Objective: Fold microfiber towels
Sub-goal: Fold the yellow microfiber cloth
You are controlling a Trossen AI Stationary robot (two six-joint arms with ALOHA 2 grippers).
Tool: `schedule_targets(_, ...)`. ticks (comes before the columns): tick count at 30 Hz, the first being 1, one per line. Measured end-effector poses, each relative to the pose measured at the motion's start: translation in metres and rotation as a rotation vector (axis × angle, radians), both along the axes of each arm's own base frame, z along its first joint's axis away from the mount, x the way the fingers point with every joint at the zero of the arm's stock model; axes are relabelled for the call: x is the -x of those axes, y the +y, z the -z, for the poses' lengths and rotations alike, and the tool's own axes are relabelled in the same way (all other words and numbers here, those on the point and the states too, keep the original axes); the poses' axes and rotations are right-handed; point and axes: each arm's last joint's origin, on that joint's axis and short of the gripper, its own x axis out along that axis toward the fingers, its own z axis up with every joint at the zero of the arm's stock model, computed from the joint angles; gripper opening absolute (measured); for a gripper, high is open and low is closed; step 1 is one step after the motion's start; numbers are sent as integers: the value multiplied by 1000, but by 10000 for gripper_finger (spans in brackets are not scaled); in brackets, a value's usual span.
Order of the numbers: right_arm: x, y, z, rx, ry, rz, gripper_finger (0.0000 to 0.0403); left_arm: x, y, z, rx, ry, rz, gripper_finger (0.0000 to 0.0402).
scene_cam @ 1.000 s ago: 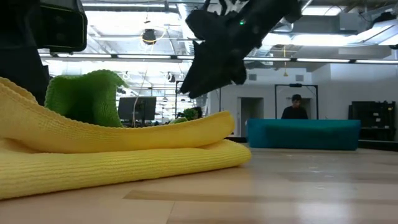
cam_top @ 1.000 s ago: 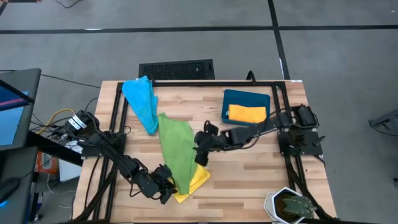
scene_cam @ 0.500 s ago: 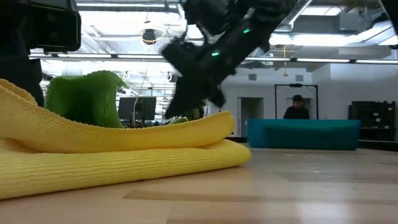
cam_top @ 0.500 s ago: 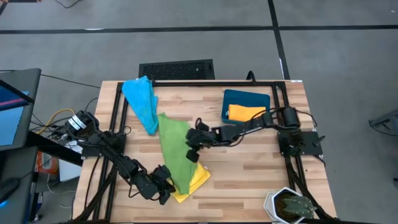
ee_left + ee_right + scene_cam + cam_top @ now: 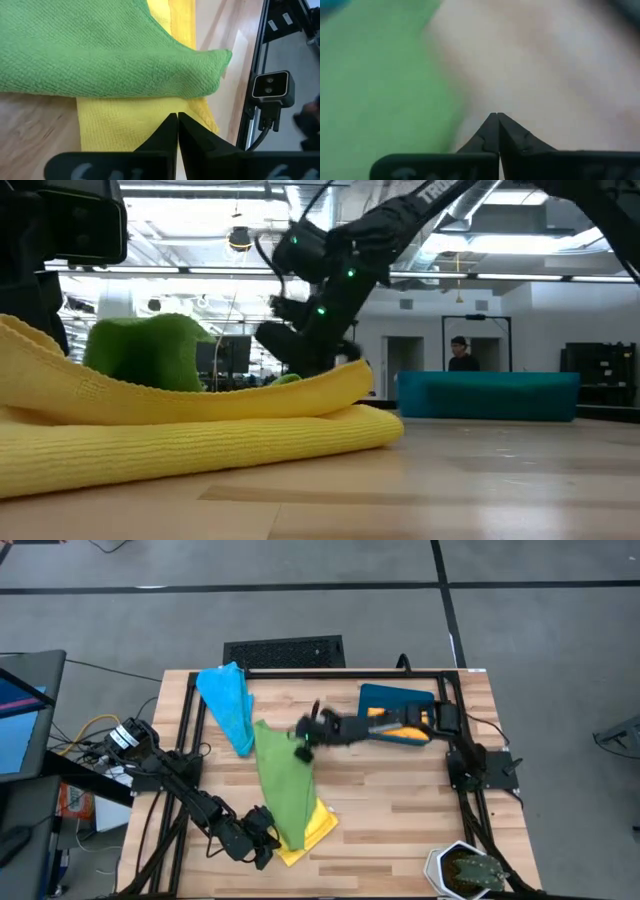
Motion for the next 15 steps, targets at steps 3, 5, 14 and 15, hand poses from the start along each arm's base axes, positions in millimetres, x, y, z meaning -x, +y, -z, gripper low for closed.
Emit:
schedule_targets(3,4,-37,-29,39,-31,104,29,0,0,0,-1,-2,1,5)
schedule_targets(5,6,-51,-55,25,-103,109,29,0,0,0,-5,-5,-4,5)
schedule_targets(14,7,14,-89,-155,-161,-217,9,0,1,0,-28,-15,2,6)
schedule_targets(15,4,24,-79,-153,-133,-232,9,0,0,0,-27,-17,1,6)
